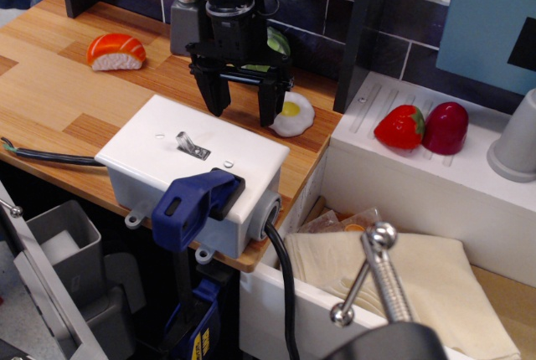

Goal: Move light switch to the right

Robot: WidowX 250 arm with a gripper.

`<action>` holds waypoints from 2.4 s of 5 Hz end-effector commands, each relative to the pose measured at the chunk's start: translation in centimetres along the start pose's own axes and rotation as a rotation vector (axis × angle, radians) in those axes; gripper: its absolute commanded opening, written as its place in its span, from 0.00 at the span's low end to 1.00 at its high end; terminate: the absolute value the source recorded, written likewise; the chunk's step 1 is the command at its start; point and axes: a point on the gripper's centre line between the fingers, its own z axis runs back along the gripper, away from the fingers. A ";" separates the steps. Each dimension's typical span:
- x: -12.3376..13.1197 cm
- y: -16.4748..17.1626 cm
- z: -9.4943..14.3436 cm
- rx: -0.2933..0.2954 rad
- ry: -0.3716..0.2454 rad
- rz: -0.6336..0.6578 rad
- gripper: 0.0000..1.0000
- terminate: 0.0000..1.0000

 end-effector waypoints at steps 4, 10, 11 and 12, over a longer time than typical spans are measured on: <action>-3.8 0.3 8.7 -0.095 -0.037 -0.080 1.00 0.00; -10.3 -1.2 7.2 -0.058 0.091 -0.162 1.00 0.00; -10.4 -1.5 6.3 -0.076 0.058 -0.141 1.00 0.00; -10.6 -2.1 5.9 -0.081 0.048 -0.140 1.00 0.00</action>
